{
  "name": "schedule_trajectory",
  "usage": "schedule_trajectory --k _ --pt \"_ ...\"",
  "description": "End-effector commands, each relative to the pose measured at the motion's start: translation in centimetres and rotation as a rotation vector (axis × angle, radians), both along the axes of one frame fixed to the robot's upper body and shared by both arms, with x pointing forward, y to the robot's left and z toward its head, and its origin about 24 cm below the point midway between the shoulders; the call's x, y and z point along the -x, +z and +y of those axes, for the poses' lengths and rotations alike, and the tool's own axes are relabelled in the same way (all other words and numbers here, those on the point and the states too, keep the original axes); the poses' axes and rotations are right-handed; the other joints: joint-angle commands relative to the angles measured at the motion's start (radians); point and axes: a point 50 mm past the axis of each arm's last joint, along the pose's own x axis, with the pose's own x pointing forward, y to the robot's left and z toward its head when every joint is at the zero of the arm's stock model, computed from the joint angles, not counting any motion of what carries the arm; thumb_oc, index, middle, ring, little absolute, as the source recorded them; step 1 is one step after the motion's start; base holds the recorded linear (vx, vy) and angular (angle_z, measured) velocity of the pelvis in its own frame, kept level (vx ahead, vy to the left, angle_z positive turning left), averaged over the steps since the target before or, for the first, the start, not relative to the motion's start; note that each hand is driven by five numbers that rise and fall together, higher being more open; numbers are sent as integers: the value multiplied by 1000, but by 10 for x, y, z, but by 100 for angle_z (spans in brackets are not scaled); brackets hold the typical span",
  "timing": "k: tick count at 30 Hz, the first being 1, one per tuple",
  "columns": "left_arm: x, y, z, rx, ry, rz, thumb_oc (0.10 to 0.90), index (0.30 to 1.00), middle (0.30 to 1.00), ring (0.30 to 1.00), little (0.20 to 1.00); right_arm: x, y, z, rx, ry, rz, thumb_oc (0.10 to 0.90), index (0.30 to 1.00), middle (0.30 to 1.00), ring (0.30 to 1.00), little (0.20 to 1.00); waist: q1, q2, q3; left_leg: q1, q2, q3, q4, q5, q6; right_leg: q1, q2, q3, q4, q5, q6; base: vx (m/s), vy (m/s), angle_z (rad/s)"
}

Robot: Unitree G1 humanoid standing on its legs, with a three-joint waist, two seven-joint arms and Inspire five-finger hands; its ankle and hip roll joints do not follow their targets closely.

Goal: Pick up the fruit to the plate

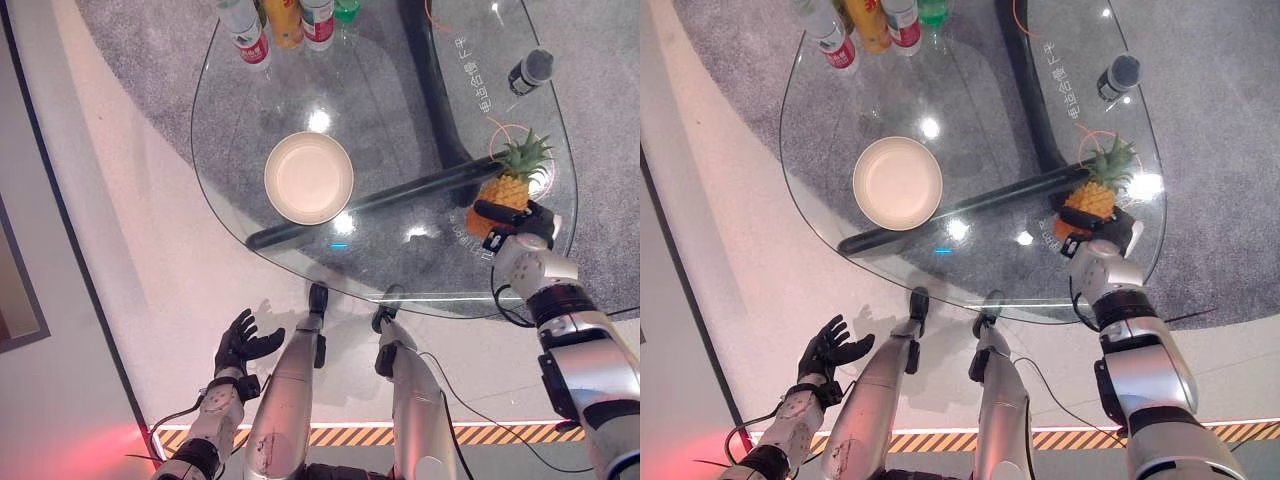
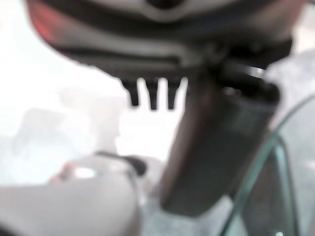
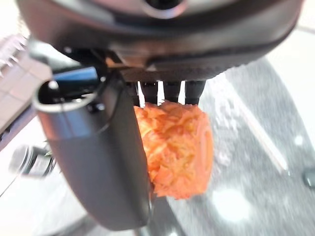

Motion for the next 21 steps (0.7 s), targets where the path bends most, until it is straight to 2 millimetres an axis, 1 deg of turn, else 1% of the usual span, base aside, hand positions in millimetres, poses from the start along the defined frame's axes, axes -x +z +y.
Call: schedule_trajectory --k 1,4,7,8,10,12,13,14,15,19,21 --pt "10 5 11 11 86 -69 800 900 900 900 900 1 44 6 97 34 -253 100 300 300 300 200 -3 40 -21 41 -58 -14 -50 -13 0 25 18 -45 108 -40 39 -27 -39 -3" --pt "7 13 17 53 156 -131 800 900 900 900 900 12 52 22 121 107 -369 100 300 300 300 200 -19 29 -21 66 -50 -4 -63 -13 2 42 25 -38 106 -46 42 -32 -52 -1" --pt "6 18 23 133 251 -177 800 900 900 900 900 19 58 33 143 184 -447 100 300 300 300 200 -32 23 -21 86 -46 5 -70 -14 3 58 29 -34 104 -52 42 -31 -37 -1" --pt "6 20 28 181 313 -195 800 900 900 900 900 23 61 39 155 240 -495 100 300 300 300 200 -36 21 -21 93 -43 9 -69 -16 3 66 29 -34 105 -56 42 -36 -47 -3" --pt "5 27 33 243 374 -252 800 900 900 900 900 32 65 54 169 328 -561 100 300 300 300 200 -42 16 -21 115 -38 18 -72 -19 1 87 28 -37 106 -65 42 -32 -61 -3" --pt "2 35 34 255 389 -298 800 900 900 900 900 38 67 64 167 388 -603 100 300 300 300 200 -45 14 -21 131 -33 22 -70 -23 0 102 25 -40 109 -72 41 -15 -60 -2" --pt "-1 43 34 260 389 -340 800 900 900 900 900 42 67 69 180 426 -623 100 300 300 300 200 -47 14 -21 142 -31 25 -69 -24 0 111 22 -42 113 -75 40 -9 -44 -3" --pt "-1 44 34 259 389 -345 800 900 900 900 900 42 67 69 181 429 -625 100 300 300 300 200 -48 13 -21 143 -30 25 -69 -24 0 113 22 -43 113 -76 40 -19 -47 -5" --pt "-4 55 34 262 382 -401 800 900 900 900 900 46 68 74 189 481 -652 100 300 300 300 200 -49 14 -21 161 -27 29 -73 -23 0 130 20 -47 113 -80 39 -19 -39 -7" --pt "-11 80 32 299 350 -523 800 900 900 900 900 56 72 86 220 597 -709 100 300 300 300 200 -51 13 -21 197 -22 35 -78 -22 -2 172 17 -53 105 -88 34 -15 -46 -7" --pt "-15 95 29 325 305 -585 800 900 900 900 900 61 74 92 247 665 -732 100 300 300 300 200 -49 13 -21 217 -22 35 -83 -21 -2 197 15 -57 98 -92 33 -3 -58 -1"
